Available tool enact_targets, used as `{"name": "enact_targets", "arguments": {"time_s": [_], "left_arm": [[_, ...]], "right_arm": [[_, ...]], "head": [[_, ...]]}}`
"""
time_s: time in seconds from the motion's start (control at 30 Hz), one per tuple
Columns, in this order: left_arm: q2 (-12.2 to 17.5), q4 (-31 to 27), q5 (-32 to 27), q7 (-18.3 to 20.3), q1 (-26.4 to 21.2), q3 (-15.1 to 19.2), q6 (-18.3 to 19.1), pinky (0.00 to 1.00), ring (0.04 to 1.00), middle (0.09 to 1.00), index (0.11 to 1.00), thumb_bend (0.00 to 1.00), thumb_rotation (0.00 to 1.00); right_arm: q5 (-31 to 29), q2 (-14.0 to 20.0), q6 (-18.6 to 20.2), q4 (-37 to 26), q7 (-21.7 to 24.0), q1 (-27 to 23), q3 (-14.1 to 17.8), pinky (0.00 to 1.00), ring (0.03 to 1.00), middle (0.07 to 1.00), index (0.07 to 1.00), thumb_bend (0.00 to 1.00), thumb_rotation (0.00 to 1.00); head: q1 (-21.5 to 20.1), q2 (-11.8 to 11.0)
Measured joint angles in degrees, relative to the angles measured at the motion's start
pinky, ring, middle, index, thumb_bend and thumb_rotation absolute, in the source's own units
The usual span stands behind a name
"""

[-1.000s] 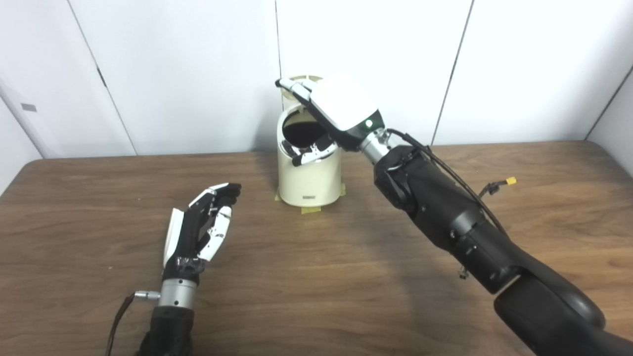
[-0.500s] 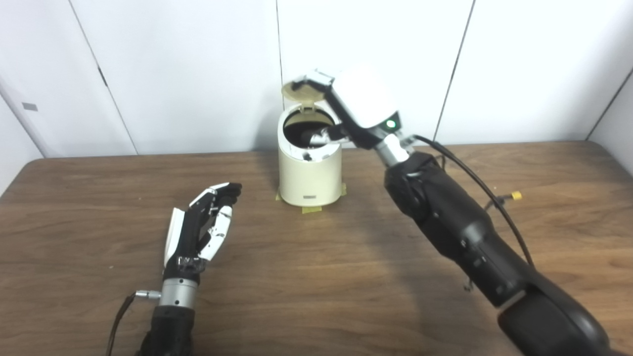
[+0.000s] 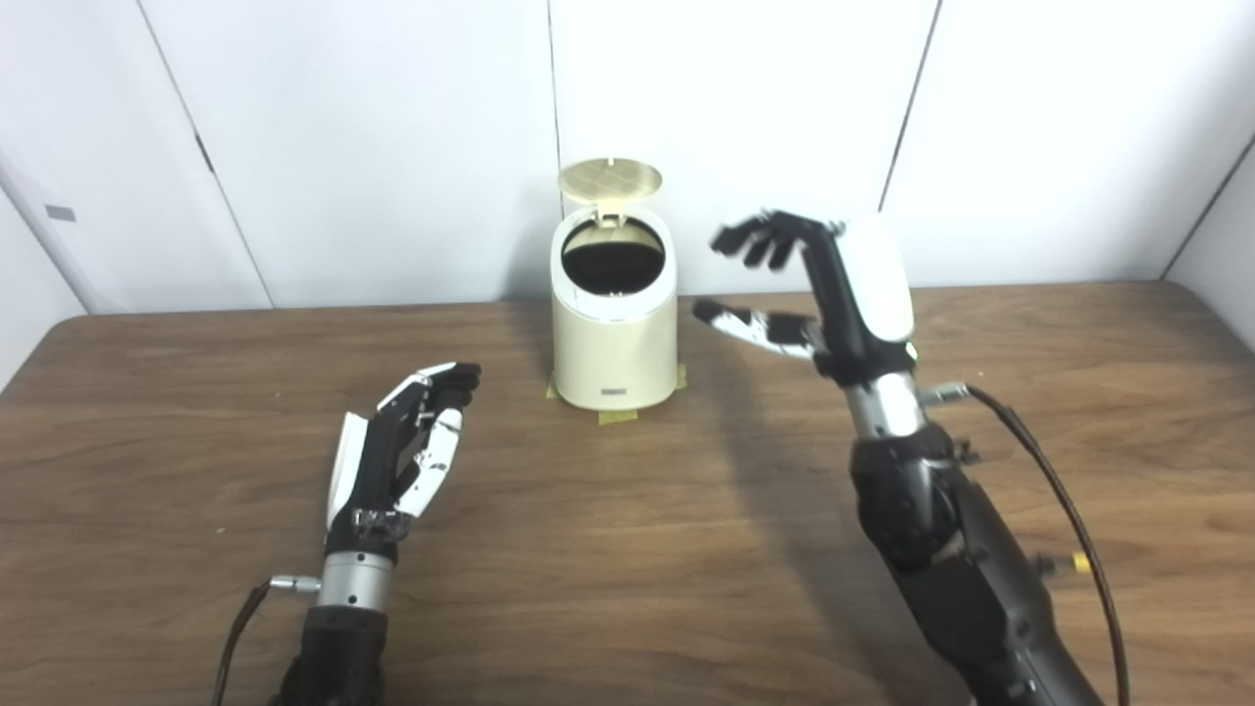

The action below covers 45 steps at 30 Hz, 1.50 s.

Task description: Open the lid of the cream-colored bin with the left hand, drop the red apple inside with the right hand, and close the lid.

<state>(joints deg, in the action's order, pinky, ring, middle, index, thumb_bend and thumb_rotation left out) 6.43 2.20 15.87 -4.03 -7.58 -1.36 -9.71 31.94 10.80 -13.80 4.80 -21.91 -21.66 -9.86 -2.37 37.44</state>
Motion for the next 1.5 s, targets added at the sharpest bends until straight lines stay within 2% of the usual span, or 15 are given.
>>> {"name": "enact_targets", "arguments": {"time_s": [0.13,0.27,0.53,0.67,0.8,0.9,0.97,1.13,1.3,1.37,1.5], "left_arm": [[0.0,0.0,-0.01,-0.08,0.0,0.04,0.0,0.64,0.726,0.738,0.729,0.17,0.67],[0.0,0.02,-0.01,-0.12,0.01,0.05,-0.01,0.64,0.729,0.741,0.73,0.16,0.66],[-0.02,0.15,-0.15,-0.13,-0.07,0.04,-0.01,0.64,0.733,0.745,0.734,0.16,0.67],[0.06,0.25,-0.14,-0.13,-0.09,0.1,-0.12,0.64,0.735,0.75,0.738,0.18,0.72],[0.22,0.09,-0.05,-0.12,-0.13,0.43,-0.01,0.64,0.738,0.751,0.741,0.18,0.7],[0.83,-0.16,0.97,-0.14,-0.22,0.8,0.51,0.65,0.746,0.769,0.755,0.21,0.75],[1.4,-0.71,3.0,-0.2,-0.81,0.75,1.91,0.67,0.764,0.787,0.774,0.26,0.83],[1.93,-3.19,6.69,-0.05,-6.57,0.72,8.48,0.74,0.818,0.825,0.818,0.4,0.91],[2.18,-4.68,8.19,0.54,-17.9,0.41,13.39,0.81,0.846,0.839,0.828,0.51,0.93],[2.71,-5.71,11.15,1.42,-22.33,-0.77,17.0,0.96,0.898,0.863,0.838,0.52,0.99],[4.17,-7.0,17.16,5.8,-30.01,-5.1,24.18,1.0,0.907,0.836,0.787,0.59,1.0]], "right_arm": [[-1.47,-0.09,0.25,-0.08,1.23,4.68,1.91,0.45,0.574,0.63,0.494,0.49,0.15],[-1.54,-0.3,0.47,0.29,2.16,7.66,2.35,0.51,0.631,0.666,0.496,0.48,0.15],[-2.66,-0.72,2.94,1.5,6.49,8.56,2.59,0.55,0.66,0.684,0.497,0.48,0.15],[-2.7,-1.66,3.38,2.08,6.85,9.87,2.72,0.52,0.642,0.677,0.497,0.48,0.15],[-2.55,-2.23,3.38,3.11,6.74,9.97,3.01,0.51,0.631,0.676,0.497,0.48,0.15],[-1.95,-2.46,3.46,3.61,6.08,9.97,3.21,0.53,0.65,0.686,0.497,0.48,0.15],[-1.61,-2.61,3.43,3.65,5.63,9.97,3.35,0.53,0.648,0.685,0.497,0.48,0.15],[-0.9,-2.68,3.44,3.68,5.64,9.97,3.16,0.54,0.656,0.686,0.497,0.48,0.15],[0.1,-2.68,3.42,3.53,5.63,9.97,2.98,0.54,0.653,0.687,0.497,0.48,0.15],[0.07,-2.67,3.33,3.47,5.64,9.97,2.98,0.53,0.649,0.687,0.497,0.48,0.15],[0.07,-2.64,3.3,3.34,5.65,10.0,2.98,0.52,0.642,0.681,0.496,0.48,0.15]], "head": [[0.0,0.09],[0.18,0.0],[0.0,-0.53],[0.0,-0.62],[0.18,-0.62],[0.09,-0.79],[0.26,-0.7],[1.05,-0.53],[1.14,-0.26],[1.23,-0.18],[1.32,-0.09]]}}
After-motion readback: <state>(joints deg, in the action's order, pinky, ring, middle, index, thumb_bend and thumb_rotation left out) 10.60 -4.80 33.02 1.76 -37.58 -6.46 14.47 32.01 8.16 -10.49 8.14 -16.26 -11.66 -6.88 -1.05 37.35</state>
